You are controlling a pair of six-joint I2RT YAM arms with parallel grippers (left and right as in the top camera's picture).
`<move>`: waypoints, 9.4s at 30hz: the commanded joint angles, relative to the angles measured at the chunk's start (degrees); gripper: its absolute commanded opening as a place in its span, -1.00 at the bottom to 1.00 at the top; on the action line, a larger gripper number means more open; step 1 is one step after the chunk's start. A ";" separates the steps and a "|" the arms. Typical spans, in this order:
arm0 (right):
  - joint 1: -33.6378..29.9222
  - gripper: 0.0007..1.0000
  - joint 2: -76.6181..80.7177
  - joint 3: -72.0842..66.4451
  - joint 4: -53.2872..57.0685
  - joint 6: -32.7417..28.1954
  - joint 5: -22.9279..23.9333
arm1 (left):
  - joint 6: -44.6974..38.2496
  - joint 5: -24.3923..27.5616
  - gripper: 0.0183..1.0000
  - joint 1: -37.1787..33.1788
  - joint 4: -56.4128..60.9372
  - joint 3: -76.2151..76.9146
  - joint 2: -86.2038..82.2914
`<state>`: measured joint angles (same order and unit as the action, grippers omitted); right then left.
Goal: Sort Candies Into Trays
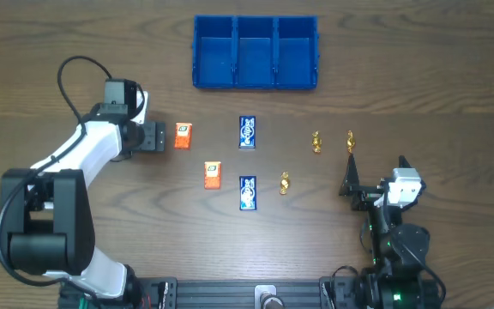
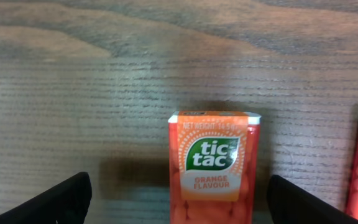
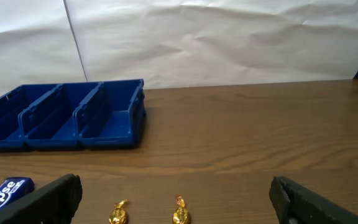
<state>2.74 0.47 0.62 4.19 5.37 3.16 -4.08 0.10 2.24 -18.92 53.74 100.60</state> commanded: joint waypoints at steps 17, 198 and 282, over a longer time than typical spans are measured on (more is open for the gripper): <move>-0.15 1.00 -0.31 -0.17 0.17 -0.76 -0.31 | -3.23 3.54 -0.17 -0.35 2.93 1.03 3.34; -0.15 1.00 -0.31 -0.17 0.17 -0.76 -0.31 | 25.79 -15.93 0.71 31.43 -27.58 45.55 -3.37; -0.15 1.00 -0.31 -0.17 0.17 -0.76 -0.31 | 39.69 -20.48 -0.41 38.14 -6.36 5.44 -16.02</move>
<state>2.74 0.47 0.60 4.19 5.37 2.96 39.62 -11.88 40.64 -22.22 47.46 90.63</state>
